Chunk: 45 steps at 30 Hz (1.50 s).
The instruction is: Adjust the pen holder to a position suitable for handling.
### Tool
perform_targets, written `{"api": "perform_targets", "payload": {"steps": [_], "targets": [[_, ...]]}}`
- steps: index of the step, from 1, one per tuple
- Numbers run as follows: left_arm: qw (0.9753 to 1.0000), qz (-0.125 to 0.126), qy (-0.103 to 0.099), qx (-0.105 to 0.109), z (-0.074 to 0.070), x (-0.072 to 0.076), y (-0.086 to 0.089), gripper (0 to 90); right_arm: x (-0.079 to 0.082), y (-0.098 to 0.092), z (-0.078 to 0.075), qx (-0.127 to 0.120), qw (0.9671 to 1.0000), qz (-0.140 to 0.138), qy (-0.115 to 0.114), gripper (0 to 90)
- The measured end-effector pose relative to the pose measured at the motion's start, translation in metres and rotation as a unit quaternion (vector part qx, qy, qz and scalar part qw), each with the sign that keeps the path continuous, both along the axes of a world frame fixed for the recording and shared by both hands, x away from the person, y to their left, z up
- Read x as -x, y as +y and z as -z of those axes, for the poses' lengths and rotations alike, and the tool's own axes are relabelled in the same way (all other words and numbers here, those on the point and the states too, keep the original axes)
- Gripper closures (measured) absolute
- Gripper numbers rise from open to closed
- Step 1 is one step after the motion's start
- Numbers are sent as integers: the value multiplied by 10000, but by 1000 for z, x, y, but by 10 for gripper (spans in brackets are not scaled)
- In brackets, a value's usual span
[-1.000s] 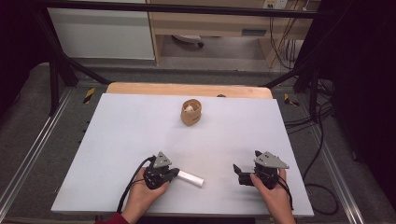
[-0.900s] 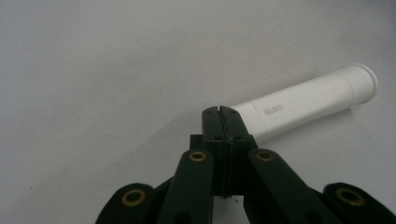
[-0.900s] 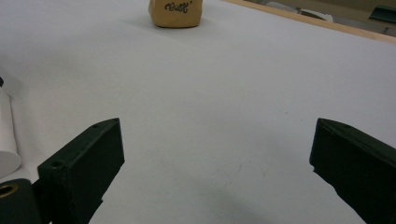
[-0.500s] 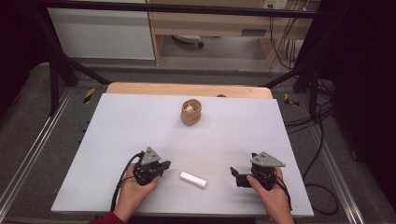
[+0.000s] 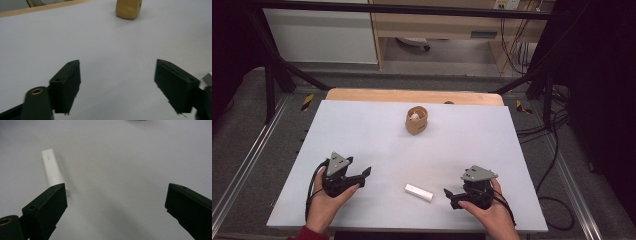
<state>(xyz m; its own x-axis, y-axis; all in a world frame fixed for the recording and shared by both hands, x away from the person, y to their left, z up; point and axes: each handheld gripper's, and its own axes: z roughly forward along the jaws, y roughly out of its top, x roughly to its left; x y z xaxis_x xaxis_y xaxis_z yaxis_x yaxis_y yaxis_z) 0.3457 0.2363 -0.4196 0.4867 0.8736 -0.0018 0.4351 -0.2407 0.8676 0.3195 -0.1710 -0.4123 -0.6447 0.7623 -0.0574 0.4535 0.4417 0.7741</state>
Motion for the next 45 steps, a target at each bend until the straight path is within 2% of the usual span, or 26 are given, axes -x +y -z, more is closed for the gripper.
{"api": "perform_targets", "payload": {"steps": [4, 5, 10, 13, 20, 24, 27, 35, 41, 42, 43, 45], "targets": [[9999, -130, -46, 83, -2, 7, 16, 109, -1, 15, -6, 273, 9987, -348, 254, 50], [9998, -178, -50, 103, -2, 9, 20, 98, -2, 21, -9, 374, 9974, -493, 367, 51], [9988, -372, -81, 296, -2, 10, 30, 90, -6, 32, -13, 529, 9944, -735, 539, 60], [9988, -407, -44, 260, 0, 8, 30, 88, -8, 44, -13, 733, 9903, -917, 749, 58], [9990, -389, -24, 213, 2, 5, 27, 63, -15, 66, -10, 1099, 9816, -1218, 975, 61], [9991, -380, -2, 188, 3, 4, 26, 62, -19, 77, -4, 1281, 9740, -1451, 1174, 65], [9992, -348, 15, 174, 3, 3, 25, 63, -20, 82, -1, 1410, 9697, -1525, 1283, 64], [9991, -340, 50, 253, 3, 3, 26, 63, -24, 90, 6, 1493, 9653, -1587, 1442, 98], [9991, -331, 53, 254, 3, 2, 25, 63, -28, 91, 2, 1560, 9630, -1636, 1470, 208], [9992, -324, 57, 241, 3, 2, 25, 63, -29, 92, 1, 1579, 9621, -1661, 1477, 223], [9992, -316, 57, 239, 3, 2, 25, 63, -30, 92, 1, 1651, 9597, -1712, 1500, 265], [9992, -311, 55, 239, 3, 2, 25, 63, -30, 92, 1, 1659, 9593, -1727, 1496, 282]]}}
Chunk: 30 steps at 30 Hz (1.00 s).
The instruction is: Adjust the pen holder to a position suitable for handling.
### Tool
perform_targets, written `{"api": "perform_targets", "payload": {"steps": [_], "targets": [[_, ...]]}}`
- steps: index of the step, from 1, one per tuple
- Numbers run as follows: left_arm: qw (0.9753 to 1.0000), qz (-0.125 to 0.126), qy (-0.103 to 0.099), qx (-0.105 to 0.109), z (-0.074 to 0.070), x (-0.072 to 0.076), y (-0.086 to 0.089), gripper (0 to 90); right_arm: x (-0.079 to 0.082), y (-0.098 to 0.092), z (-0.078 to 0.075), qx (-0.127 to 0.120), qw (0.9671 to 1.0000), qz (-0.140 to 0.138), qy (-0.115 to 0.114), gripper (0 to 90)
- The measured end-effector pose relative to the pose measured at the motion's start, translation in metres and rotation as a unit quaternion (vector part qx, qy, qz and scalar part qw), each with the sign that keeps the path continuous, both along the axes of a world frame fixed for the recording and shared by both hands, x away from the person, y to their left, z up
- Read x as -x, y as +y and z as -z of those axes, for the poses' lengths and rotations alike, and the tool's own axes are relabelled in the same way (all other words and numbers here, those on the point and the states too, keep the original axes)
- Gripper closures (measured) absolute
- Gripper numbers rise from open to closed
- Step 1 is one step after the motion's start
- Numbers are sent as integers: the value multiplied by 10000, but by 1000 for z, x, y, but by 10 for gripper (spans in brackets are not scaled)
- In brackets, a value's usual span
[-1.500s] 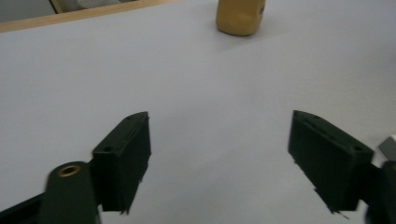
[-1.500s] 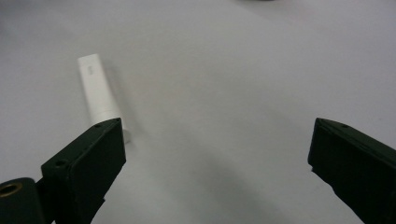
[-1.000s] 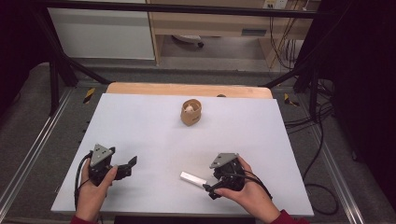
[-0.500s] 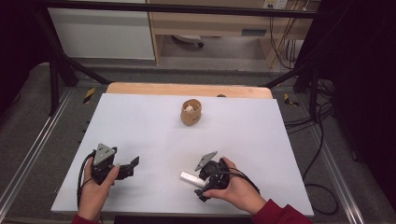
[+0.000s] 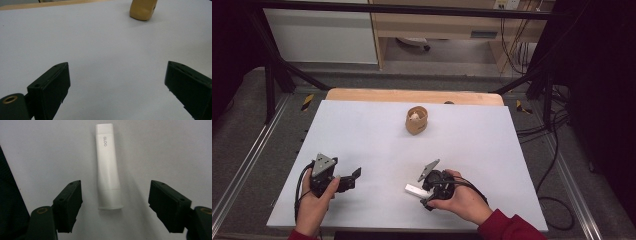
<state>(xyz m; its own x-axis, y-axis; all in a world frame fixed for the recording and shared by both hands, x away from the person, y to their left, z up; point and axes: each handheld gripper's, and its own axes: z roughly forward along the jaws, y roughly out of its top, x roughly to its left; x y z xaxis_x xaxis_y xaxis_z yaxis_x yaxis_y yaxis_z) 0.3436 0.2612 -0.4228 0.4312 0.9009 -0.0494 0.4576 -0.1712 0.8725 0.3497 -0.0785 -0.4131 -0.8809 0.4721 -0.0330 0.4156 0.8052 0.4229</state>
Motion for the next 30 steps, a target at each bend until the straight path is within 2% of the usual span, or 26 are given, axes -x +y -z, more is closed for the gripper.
{"api": "perform_targets", "payload": {"steps": [9, 24, 30], "targets": [[10000, -2, 8, -20, 0, 0, 0, 63, -2, 3, 5, 85, 9997, -59, 212, 454], [10000, 10, 26, -25, 1, 0, 0, 65, -5, 8, 10, 185, 9991, -152, 362, 557], [10000, 15, 23, -39, 1, 0, -1, 66, -4, 9, 11, 273, 9989, -207, 324, 599]]}}
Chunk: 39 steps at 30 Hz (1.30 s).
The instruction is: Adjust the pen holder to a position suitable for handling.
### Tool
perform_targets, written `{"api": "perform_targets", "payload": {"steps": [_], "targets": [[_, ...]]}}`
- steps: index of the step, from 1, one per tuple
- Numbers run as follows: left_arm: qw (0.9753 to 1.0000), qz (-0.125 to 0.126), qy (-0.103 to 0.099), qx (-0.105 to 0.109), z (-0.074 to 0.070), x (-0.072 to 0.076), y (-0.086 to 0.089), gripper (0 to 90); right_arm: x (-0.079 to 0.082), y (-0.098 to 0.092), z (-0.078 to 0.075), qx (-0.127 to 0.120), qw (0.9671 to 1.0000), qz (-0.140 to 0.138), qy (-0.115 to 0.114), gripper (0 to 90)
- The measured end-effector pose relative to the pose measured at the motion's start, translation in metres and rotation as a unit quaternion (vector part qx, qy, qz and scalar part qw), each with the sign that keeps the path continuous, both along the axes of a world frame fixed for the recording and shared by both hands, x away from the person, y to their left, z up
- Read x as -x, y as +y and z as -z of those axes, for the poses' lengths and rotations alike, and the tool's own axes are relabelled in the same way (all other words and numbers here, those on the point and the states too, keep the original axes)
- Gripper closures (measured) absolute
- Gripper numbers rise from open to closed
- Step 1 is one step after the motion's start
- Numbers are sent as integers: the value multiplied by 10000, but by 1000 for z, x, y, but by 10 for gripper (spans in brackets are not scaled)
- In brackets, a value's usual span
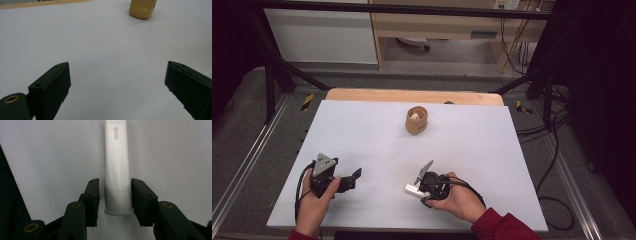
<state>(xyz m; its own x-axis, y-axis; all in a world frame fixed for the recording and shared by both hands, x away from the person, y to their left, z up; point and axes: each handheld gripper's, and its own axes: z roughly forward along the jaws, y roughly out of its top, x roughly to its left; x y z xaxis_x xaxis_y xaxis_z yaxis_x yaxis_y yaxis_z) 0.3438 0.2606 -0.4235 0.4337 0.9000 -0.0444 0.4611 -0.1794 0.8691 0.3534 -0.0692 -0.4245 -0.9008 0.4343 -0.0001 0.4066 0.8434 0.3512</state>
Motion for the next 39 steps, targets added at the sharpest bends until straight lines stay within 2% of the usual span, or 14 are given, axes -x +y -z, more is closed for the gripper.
{"api": "perform_targets", "payload": {"steps": [7, 19, 23, 26, 29, 31, 32, 35, 39], "targets": [[10000, 5, 11, -3, 0, 0, 0, 67, -2, 1, -1, 77, 10000, -46, 5, 663], [10000, 9, 23, -15, 0, 0, -1, 67, -2, 6, -2, 232, 9997, -32, 40, 674], [10000, -12, 12, -2, 0, 0, 0, 67, -2, 4, -3, 192, 9998, -70, 41, 674], [10000, -5, 13, -18, 0, 0, 0, 68, -3, 1, -6, 74, 9999, -94, -47, 675], [10000, 0, -7, -17, 0, -1, -1, 68, -5, -4, -8, -46, 9998, -1, -178, 675], [10000, 3, -19, 6, -1, 0, -1, 68, -8, -10, -7, -240, 9994, 105, -230, 674], [10000, 10, -20, 2, -1, 0, -1, 69, -10, -14, -6, -395, 9987, 204, -262, 675], [10000, 15, -10, 27, -1, -1, -2, 69, -17, -24, 0, -651, 9965, 409, -342, 674], [10000, 27, -57, 41, -2, 0, -2, 69, -24, -38, 5, -1057, 9906, 728, -471, 674]]}}
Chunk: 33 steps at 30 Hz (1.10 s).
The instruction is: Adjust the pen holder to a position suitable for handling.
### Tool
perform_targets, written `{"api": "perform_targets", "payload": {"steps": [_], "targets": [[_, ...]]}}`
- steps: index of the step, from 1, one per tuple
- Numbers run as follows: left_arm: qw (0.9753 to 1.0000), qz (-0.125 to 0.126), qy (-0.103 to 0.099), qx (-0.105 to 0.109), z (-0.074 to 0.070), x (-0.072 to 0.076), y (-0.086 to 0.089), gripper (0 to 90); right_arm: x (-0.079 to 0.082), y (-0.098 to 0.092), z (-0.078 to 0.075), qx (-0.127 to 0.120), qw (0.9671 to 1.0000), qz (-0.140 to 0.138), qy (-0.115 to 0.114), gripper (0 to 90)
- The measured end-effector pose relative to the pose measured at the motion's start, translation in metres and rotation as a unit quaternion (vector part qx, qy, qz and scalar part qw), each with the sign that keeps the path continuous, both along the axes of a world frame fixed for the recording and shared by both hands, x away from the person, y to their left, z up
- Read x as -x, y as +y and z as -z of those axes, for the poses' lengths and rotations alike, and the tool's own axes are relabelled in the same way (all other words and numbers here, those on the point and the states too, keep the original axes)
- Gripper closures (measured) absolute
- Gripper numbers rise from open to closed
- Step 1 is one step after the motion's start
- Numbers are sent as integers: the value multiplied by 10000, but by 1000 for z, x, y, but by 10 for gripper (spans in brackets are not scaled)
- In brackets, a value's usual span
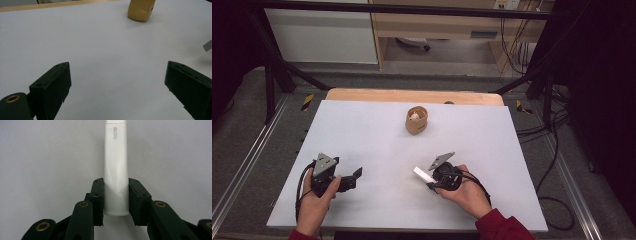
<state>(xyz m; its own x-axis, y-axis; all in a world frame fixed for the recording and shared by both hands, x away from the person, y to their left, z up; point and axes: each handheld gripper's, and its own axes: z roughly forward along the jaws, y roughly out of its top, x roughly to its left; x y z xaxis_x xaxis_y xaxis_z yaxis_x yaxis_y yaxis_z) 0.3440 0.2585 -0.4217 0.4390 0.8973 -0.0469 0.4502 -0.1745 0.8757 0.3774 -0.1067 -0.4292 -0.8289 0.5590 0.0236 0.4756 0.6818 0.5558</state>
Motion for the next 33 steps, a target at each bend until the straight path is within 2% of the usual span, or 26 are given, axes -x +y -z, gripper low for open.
{"api": "perform_targets", "payload": {"steps": [2, 5, 8, 13, 17, 20, 24, 28, 33], "targets": [[10000, -3, -37, -58, -1, 0, -1, 69, -4, -7, 0, -291, 9993, 165, -163, 674], [10000, 4, -39, 17, -1, 0, -2, 70, -7, -14, -1, -643, 9965, 321, -434, 674], [9999, 64, -78, 102, -2, -1, -6, 70, -9, -17, -2, -867, 9930, 414, -683, 674], [9988, 219, -155, 421, -5, -3, -18, 71, -12, -16, 2, -991, 9909, 465, -778, 674], [9976, 450, -234, 466, -6, -2, -34, 64, -10, -15, 0, -1173, 9872, 547, -934, 674], [9956, 566, -217, 718, -7, 0, -43, 64, -10, -15, 0, -1242, 9854, 570, -1012, 674], [9936, 741, -266, 815, -10, 2, -55, 59, -10, -15, -1, -1323, 9833, 582, -1109, 674], [9914, 789, -202, 1026, -14, -3, -64, 60, -9, -15, -3, -1421, 9803, 649, -1210, 674], [9899, 897, -260, 1069, -23, -14, -78, 57, -8, -16, -6, -1531, 9769, 690, -1323, 674]]}}
